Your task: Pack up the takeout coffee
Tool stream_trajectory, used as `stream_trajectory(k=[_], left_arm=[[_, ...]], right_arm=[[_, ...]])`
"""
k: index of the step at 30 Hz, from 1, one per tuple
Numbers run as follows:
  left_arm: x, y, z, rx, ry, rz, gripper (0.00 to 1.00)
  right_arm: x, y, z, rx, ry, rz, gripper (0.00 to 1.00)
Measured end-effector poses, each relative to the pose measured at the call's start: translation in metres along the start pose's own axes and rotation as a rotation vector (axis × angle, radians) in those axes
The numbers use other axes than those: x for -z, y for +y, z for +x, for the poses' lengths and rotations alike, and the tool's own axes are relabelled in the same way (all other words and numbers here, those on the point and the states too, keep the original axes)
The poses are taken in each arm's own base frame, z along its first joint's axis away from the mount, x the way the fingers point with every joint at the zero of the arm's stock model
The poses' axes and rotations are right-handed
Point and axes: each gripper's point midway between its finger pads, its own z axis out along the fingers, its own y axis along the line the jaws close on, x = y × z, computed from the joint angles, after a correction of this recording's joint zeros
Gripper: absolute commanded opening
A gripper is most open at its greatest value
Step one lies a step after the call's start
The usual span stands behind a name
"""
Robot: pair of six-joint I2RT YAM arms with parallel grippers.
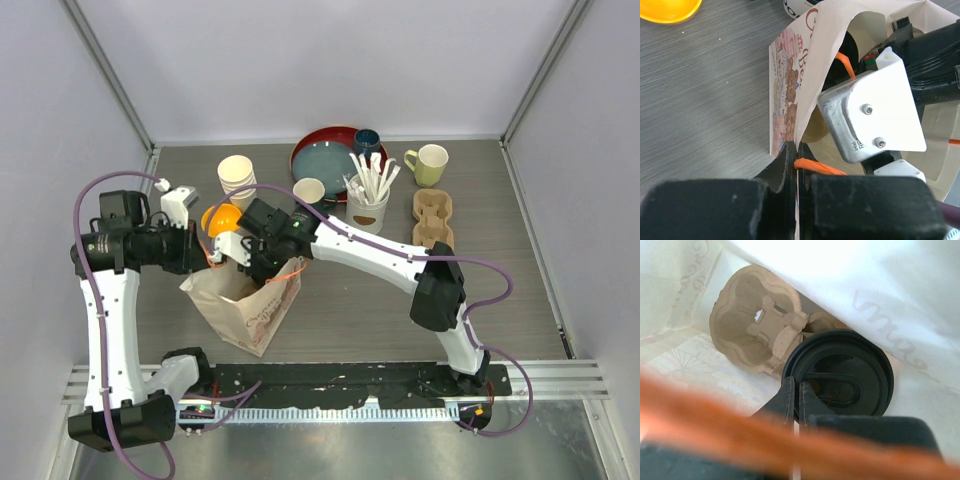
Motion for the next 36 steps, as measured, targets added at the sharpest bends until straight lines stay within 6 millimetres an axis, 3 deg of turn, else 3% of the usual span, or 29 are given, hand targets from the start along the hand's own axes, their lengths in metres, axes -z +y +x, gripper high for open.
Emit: stream_trajectory(k=[18, 21, 28, 36], left_arm=[[-0.003, -0.009, 0.002, -0.041, -0.009, 0.066, 0.00], [-0.003, -0.010, 0.002, -0.047, -0.009, 0.067, 0.00], [-0.003, -0.009, 0.002, -0.068, -0.009, 0.066, 0.00], [-0.003, -0.006, 0.003, -0.089, -0.007, 0.054, 0.00]], right_arm=[[-0.012, -0.001, -0.005, -0.041, -0.071, 0.033, 0.01], [-0.013, -0.003, -0.006, -0.042, -0.079, 0.040, 0.09], [-0.015, -0.003, -0.007, -0.066, -0.092, 0.048, 0.45], [-0.010, 0.001, -0.008, -0.095, -0.098, 0.043, 0.62]])
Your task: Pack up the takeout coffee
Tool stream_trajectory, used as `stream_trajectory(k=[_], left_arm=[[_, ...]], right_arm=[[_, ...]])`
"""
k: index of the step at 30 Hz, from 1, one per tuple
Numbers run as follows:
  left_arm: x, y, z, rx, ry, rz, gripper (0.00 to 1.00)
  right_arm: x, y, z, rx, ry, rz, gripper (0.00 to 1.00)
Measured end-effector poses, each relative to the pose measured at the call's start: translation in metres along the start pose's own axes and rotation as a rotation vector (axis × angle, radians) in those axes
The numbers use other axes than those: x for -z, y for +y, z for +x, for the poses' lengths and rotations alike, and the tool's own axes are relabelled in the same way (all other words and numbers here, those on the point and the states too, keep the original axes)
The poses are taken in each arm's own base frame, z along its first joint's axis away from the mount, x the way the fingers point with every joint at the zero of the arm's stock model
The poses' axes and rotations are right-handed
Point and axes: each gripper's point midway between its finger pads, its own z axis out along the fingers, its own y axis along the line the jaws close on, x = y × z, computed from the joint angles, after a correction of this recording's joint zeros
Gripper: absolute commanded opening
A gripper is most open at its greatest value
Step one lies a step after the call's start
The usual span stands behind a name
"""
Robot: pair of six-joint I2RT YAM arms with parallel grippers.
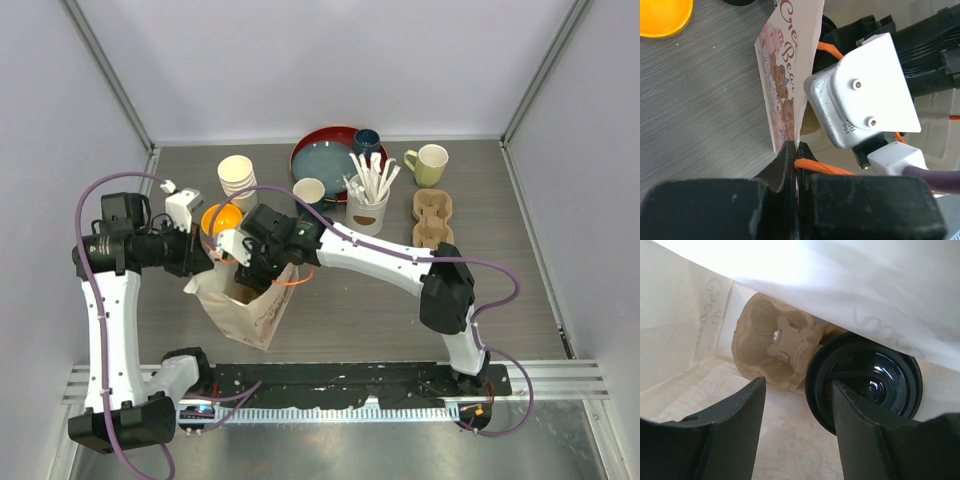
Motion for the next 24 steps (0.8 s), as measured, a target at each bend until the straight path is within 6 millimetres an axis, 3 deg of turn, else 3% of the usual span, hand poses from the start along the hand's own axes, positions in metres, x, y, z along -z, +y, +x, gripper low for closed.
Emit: stream_trajectory(k=[7, 24], left_arm=[[0.000, 0.003, 0.001, -0.012, 0.005, -0.015, 0.00], [0.001, 0.008, 0.003, -0.033, 0.016, -0.041, 0.00]], right_arm=[[0.010, 0.001, -0.005, -0.018, -0.012, 0.004, 0.84], [0.064, -0.008, -0.060, -0.027, -0.218, 0.080, 0.89]])
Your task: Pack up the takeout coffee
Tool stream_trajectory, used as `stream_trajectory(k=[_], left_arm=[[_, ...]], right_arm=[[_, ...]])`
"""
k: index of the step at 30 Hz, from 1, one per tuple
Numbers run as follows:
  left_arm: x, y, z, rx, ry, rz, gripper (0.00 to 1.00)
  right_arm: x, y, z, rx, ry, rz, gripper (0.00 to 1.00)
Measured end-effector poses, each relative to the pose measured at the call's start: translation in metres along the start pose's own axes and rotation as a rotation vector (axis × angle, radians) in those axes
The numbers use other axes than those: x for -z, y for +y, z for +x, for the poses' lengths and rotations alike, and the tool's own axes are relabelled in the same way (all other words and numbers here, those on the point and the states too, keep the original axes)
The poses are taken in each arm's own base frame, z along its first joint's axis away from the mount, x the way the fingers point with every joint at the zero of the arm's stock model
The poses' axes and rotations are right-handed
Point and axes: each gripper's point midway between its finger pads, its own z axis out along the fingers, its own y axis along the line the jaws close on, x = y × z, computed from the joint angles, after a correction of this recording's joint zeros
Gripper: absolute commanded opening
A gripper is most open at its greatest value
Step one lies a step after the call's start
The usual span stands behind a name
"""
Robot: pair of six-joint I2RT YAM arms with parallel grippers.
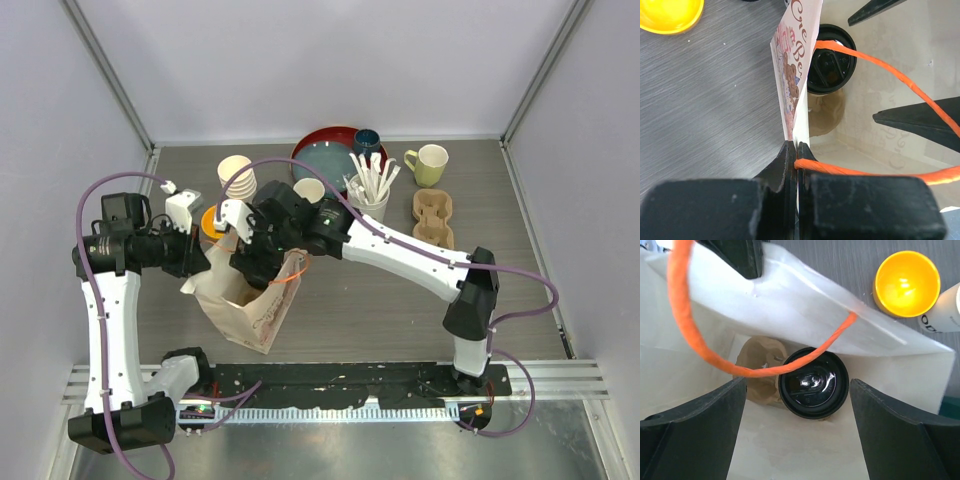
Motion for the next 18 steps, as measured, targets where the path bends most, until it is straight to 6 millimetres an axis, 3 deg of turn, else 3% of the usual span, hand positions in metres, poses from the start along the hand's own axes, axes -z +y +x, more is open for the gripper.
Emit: stream_trajectory(k=[18], left_arm=[[0.000, 0.000, 0.000, -0.001, 0.001, -0.002, 0.00]], right_arm=[[0.041, 0.000, -0.070, -0.028, -0.302, 0.035, 0.93]])
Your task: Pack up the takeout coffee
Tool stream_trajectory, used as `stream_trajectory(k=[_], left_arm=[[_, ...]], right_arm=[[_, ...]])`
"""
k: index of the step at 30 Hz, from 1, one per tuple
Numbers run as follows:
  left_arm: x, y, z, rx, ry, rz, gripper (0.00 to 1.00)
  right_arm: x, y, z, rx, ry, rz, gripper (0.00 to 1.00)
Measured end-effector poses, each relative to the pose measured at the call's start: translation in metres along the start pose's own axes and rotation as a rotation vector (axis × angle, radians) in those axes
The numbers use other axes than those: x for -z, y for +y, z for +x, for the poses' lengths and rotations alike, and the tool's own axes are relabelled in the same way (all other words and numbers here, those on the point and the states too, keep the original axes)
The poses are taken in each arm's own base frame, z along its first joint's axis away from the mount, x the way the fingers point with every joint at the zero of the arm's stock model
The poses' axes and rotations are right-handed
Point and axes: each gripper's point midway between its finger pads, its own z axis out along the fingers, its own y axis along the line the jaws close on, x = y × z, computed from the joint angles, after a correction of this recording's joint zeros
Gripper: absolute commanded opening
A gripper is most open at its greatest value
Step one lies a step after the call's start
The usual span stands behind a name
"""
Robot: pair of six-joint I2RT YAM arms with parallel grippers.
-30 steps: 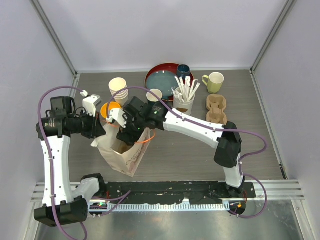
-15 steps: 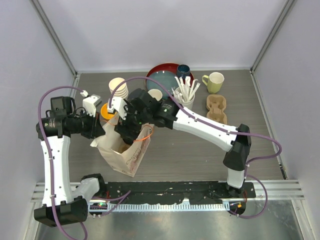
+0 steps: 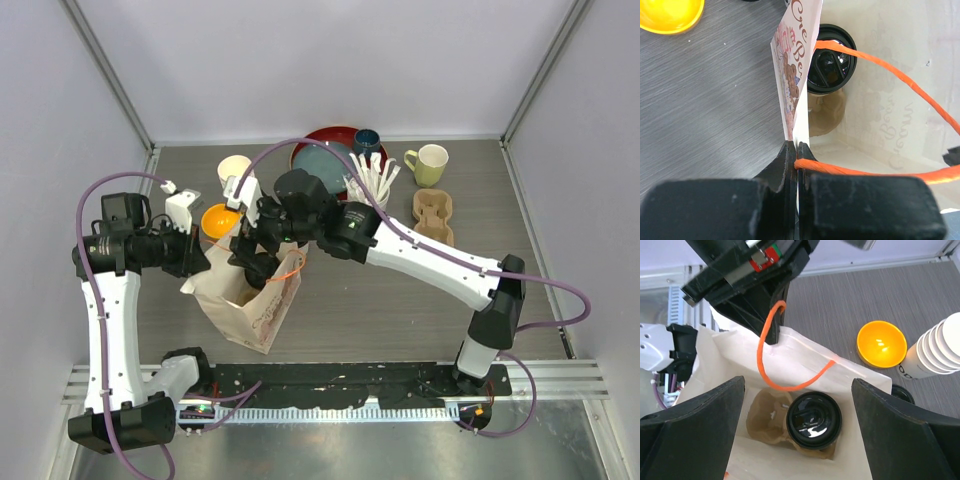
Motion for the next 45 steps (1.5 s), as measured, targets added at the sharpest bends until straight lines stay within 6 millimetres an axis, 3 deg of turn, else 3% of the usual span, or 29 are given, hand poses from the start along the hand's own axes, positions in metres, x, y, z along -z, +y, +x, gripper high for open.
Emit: stream_trajectory(k=[7, 11, 17, 20, 23, 25, 27, 30, 33, 35, 40, 45], left_arm=[[0.000, 0.000, 0.000, 0.000, 0.001, -0.002, 0.00], [0.000, 0.001, 0.000, 0.000, 0.001, -0.006, 0.00], [0.003, 0.001, 0.001, -0.003, -0.003, -0.020, 0.00], [0.003, 0.003, 0.002, 0.002, 0.002, -0.033, 0.00], [0.003, 0.004, 0.003, 0.012, 0.005, -0.042, 0.00], [0.004, 0.005, 0.003, 0.021, 0.009, -0.054, 0.00], [0.004, 0.007, 0.004, 0.024, 0.011, -0.065, 0.00], [0.006, 0.009, 0.005, 0.026, 0.012, -0.083, 0.00], [0.007, 0.011, 0.005, 0.032, 0.014, -0.099, 0.00], [0.008, 0.012, 0.005, 0.034, 0.016, -0.112, 0.00], [0.015, 0.015, 0.001, 0.023, 0.009, -0.146, 0.00], [0.026, 0.016, -0.009, 0.000, -0.018, -0.179, 0.00]], right_arm=[[0.007, 0.006, -0.017, -0.030, -0.088, -0.015, 0.93], [0.024, 0.015, -0.039, -0.043, -0.154, -0.046, 0.93], [0.085, 0.022, -0.086, -0.033, -0.293, -0.018, 0.94], [0.122, 0.009, -0.106, -0.037, -0.353, 0.085, 0.95], [0.149, -0.020, -0.104, -0.081, -0.353, 0.207, 0.88], [0.163, -0.055, -0.090, -0.137, -0.326, 0.313, 0.83], [0.172, -0.095, -0.063, -0.199, -0.277, 0.422, 0.76], [0.173, -0.136, 0.009, -0.278, -0.115, 0.526, 0.65], [0.157, -0.140, 0.069, -0.315, 0.048, 0.512, 0.63], [0.141, -0.136, 0.095, -0.322, 0.130, 0.471, 0.62], [0.105, -0.138, 0.130, -0.335, 0.234, 0.385, 0.58], [0.074, -0.146, 0.140, -0.389, 0.251, 0.351, 0.57]])
